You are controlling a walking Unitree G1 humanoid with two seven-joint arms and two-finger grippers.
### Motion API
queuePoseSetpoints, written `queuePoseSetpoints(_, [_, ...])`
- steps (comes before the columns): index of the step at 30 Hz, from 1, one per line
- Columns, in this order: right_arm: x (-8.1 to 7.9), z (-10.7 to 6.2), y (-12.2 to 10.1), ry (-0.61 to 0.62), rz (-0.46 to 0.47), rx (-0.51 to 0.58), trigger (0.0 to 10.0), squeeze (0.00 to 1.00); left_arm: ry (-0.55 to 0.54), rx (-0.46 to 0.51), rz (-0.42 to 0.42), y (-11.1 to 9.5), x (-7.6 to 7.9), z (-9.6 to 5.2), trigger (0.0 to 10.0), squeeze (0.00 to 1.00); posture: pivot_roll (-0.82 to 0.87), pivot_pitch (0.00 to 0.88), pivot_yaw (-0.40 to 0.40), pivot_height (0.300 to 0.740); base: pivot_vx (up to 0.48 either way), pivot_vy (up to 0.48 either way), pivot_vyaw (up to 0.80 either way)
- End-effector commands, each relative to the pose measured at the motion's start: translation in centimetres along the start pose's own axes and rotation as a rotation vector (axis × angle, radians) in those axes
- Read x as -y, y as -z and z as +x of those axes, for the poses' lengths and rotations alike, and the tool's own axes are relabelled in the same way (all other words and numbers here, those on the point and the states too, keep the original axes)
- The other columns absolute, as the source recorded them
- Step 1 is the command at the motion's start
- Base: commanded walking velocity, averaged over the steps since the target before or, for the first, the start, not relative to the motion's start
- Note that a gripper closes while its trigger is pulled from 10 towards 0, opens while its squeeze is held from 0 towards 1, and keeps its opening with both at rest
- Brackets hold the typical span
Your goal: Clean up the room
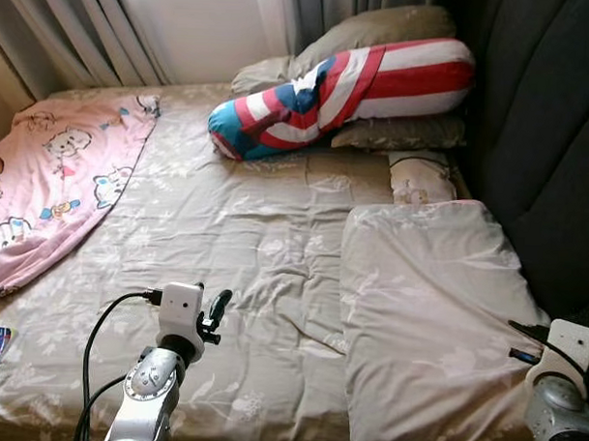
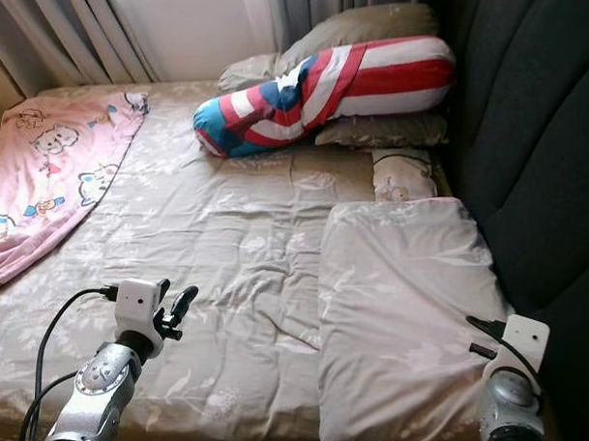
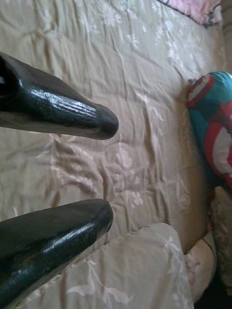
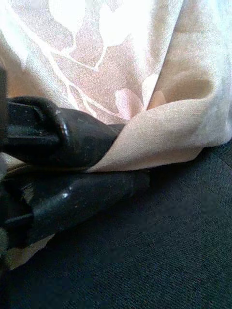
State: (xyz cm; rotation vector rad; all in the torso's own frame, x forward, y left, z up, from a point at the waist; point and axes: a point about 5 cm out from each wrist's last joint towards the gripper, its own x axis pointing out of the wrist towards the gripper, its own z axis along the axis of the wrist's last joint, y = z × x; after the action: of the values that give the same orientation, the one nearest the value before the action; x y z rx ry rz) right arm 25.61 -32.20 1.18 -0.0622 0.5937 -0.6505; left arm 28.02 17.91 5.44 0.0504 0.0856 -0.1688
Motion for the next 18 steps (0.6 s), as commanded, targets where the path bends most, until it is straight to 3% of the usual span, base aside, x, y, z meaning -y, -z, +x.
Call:
queuePoseSetpoints(1, [-0.2, 0.1, -1.5, -0.002, 0.0, 0.081, 10.0, 0.31, -0.007, -0.016, 0.006, 0.3, -0.2, -0.2, 10.0, 0.0, 0.0, 0.035, 0.055, 0.74, 0.0, 0.0, 0.0])
queuePoseSetpoints(3, [-0.3, 0.0, -1.8, -0.012, -0.024, 0.118, 10.0, 0.71, -0.006, -0.016, 0.002, 0.4, -0.1, -0.1, 10.0, 0.0, 0.0, 0.034, 0.055, 0.74, 0.0, 0.0, 0.0])
queuePoseSetpoints(5, [-0.6, -0.1, -2.4, -0.028, -0.039, 0.167, 10.0, 0.96, -0.005, -0.015, -0.003, 0.4, 0.0, -0.1, 10.0, 0.0, 0.0, 0.031, 0.055, 0.74, 0.0, 0.0, 0.0])
queuePoseSetpoints(9, [-0.9, -0.1, -3.0, -0.053, -0.033, 0.21, 10.0, 0.91, -0.005, -0.015, -0.006, 0.5, 0.0, -0.1, 10.0, 0.0, -0.01, 0.027, 0.053, 0.74, 0.0, 0.0, 0.0])
queuePoseSetpoints(10, [-1.2, -0.2, -3.3, -0.07, -0.031, 0.226, 10.0, 0.87, -0.005, -0.015, -0.006, 0.5, 0.0, -0.1, 10.0, 0.0, -0.01, 0.024, 0.051, 0.74, 0.0, 0.0, 0.0])
queuePoseSetpoints(11, [-1.8, -0.3, -3.6, -0.113, -0.028, 0.25, 10.0, 0.01, -0.006, -0.015, -0.006, 0.5, 0.0, 0.0, 10.0, 0.0, -0.01, 0.023, 0.049, 0.74, 0.0, 0.0, 0.0])
queuePoseSetpoints(14, [-3.0, -0.6, -3.7, -0.187, -0.024, 0.274, 10.0, 0.0, -0.009, -0.019, -0.011, 0.6, -0.1, 0.0, 10.0, 0.0, -0.01, 0.022, 0.048, 0.74, 0.0, 0.0, 0.0])
queuePoseSetpoints(18, [-6.2, -1.8, -2.7, -0.348, -0.013, 0.296, 10.0, 0.0, -0.045, -0.077, -0.064, 2.1, -0.4, -0.3, 10.0, 0.0, -0.02, 0.008, 0.042, 0.74, 0.0, 0.0, 0.0])
